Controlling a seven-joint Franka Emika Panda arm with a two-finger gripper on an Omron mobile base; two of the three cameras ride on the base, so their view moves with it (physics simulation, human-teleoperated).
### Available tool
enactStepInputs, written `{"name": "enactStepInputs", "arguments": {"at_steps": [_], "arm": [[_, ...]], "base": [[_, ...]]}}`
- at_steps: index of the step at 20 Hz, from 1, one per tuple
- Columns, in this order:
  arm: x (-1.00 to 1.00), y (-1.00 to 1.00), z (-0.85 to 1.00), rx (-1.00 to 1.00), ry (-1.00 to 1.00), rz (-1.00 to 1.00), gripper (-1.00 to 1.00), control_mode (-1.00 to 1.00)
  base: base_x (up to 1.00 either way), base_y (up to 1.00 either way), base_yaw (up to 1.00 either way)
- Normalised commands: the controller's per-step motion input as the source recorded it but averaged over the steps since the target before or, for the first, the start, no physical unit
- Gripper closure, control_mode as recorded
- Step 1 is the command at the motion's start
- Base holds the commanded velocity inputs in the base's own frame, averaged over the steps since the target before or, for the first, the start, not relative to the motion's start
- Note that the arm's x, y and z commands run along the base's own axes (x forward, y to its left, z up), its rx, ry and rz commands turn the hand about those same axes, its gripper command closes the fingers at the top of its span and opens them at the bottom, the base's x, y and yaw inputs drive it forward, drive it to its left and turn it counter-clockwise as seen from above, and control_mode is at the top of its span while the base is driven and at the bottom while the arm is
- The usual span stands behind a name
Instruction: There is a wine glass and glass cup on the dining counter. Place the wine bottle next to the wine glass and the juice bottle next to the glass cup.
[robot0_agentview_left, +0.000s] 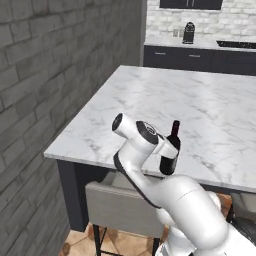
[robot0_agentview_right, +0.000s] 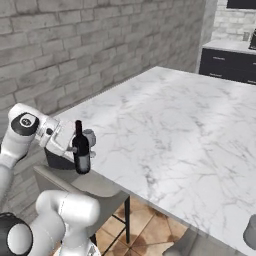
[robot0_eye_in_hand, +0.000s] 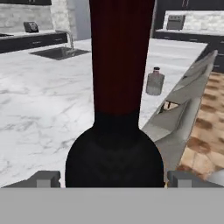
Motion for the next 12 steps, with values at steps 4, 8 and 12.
{"name": "enactStepInputs", "arguments": {"at_steps": [4, 8, 12], "arm": [[0.04, -0.47, 0.06, 0.01, 0.09, 0.33, 1.00, -1.00], [0.32, -0.42, 0.00, 0.00, 0.11, 0.27, 1.00, -1.00], [0.41, -0.40, -0.01, 0.02, 0.04, 0.28, 1.00, -1.00]], "base": [[0.00, 0.00, 0.00], [0.00, 0.00, 0.00], [0.00, 0.00, 0.00]]}}
